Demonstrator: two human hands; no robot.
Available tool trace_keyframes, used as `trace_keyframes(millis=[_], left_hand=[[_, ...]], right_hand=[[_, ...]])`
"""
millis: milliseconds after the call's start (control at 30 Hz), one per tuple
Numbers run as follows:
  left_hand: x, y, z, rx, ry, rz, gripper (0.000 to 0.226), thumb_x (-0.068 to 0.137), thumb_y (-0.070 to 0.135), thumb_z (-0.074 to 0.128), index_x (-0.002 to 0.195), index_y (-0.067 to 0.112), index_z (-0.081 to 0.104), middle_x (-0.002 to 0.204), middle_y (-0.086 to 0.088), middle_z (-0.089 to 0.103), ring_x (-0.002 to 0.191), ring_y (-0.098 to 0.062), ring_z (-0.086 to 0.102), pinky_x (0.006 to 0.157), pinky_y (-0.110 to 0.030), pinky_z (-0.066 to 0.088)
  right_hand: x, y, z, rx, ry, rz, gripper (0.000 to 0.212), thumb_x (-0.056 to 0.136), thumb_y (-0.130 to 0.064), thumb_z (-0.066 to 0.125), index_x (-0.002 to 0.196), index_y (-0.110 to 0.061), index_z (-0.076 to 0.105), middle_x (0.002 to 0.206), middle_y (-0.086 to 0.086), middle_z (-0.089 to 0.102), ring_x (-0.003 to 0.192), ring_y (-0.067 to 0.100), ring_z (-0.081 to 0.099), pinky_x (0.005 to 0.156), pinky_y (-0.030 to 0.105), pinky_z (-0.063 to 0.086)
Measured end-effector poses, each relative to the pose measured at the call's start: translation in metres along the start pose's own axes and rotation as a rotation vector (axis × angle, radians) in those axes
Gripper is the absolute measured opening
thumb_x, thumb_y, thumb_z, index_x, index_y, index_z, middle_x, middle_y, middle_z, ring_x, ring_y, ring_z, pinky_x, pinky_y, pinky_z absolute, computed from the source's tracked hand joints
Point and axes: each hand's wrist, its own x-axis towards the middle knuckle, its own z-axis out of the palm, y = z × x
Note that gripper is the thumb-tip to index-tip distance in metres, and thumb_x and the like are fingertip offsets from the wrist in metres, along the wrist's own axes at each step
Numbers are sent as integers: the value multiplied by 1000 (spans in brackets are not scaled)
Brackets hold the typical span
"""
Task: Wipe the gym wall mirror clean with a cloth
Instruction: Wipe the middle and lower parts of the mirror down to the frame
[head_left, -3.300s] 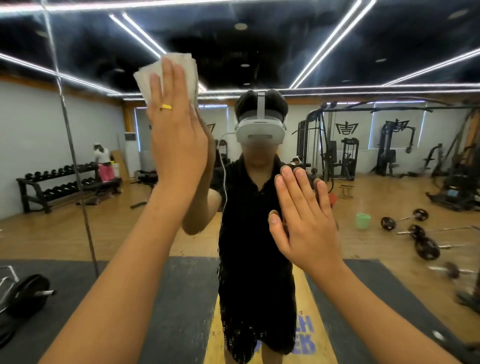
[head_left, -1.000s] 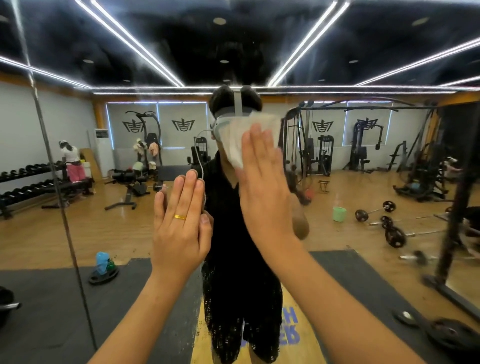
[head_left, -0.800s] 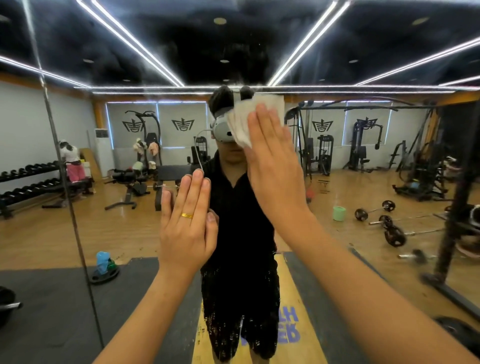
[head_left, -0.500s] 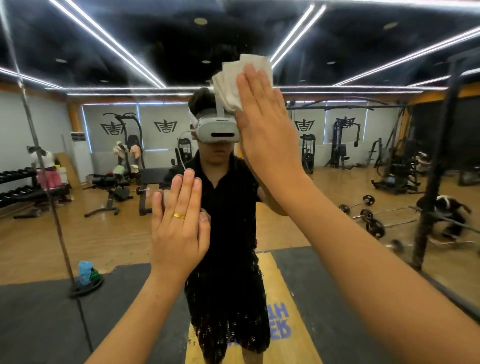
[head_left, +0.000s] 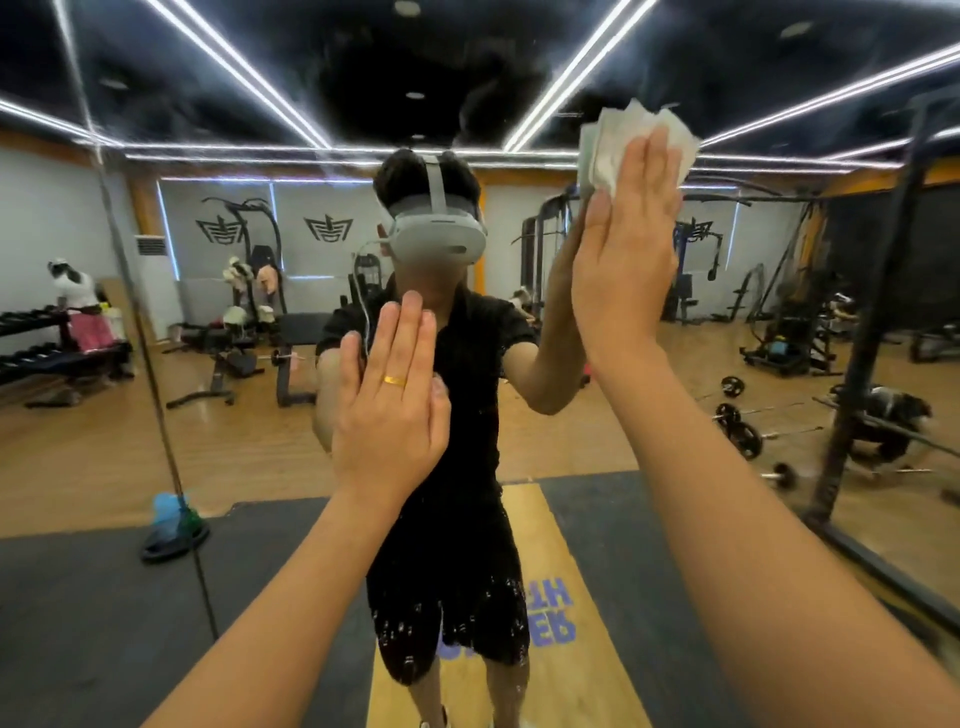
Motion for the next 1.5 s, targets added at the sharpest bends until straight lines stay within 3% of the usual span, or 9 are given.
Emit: trace_keyframes(millis=[167,433,667,800,967,1067,1267,1367,1500], left_hand=[[2,-1,3,-6,33,-2,61,104,20,38,162,5,26,170,-12,21,159,-25,15,130,-48,5],[11,21,-6,-147,64,31,60,104,22,40,160,4,29,170,-11,18,159,-25,15,127,-54,8],[25,78,16,4,-1,-42,64,105,31,38,163,7,24,171,-9,19,160,-23,12,128,-52,1],[22,81,22,51,32,-26,64,106,31,37,163,6,24,171,-11,20,159,-26,16,128,-55,5],[23,80,24,53,24,-16,62,107,32,34,162,4,26,170,-13,20,158,-28,20,126,-60,13],[21,79,24,64,14,-9,62,107,32,31,162,4,25,170,-13,21,158,-28,19,124,-62,17],[23,79,25,62,7,-23,61,107,33,30,162,5,26,171,-11,19,159,-27,16,125,-61,16],[21,80,26,57,5,-25,61,108,33,27,162,5,25,171,-12,18,159,-27,16,125,-61,16],[19,83,26,42,3,-31,61,108,33,26,163,5,24,171,-11,17,159,-28,16,125,-62,17]], right_hand=[[-38,14,-2,-73,-109,-212,53,113,-26,29,162,-7,21,171,12,17,159,27,11,130,38,7],[-67,79,-33,-167,-218,-534,51,107,-14,49,156,-4,38,164,14,35,156,20,20,129,38,14],[30,51,-43,-133,-200,-425,52,111,-23,35,160,-9,28,169,11,24,157,25,18,129,45,15],[46,19,-23,-79,-115,-369,55,107,-14,50,158,-7,33,167,13,29,156,31,22,126,44,14],[37,-9,11,-206,-176,-731,61,104,-16,54,160,-8,31,168,13,28,156,29,23,127,42,8],[43,20,-7,-144,-167,-653,58,103,-13,54,158,-8,34,166,11,31,155,26,25,127,42,11],[-23,94,-55,0,-90,-171,51,111,-20,37,160,-6,31,169,11,25,158,25,17,130,45,15],[-60,102,-53,-8,-136,-193,50,111,-20,37,158,-4,32,167,14,29,157,30,20,129,46,16],[-12,95,-53,-2,-197,-278,52,110,-18,37,160,-7,27,169,12,24,158,27,15,130,46,11]])
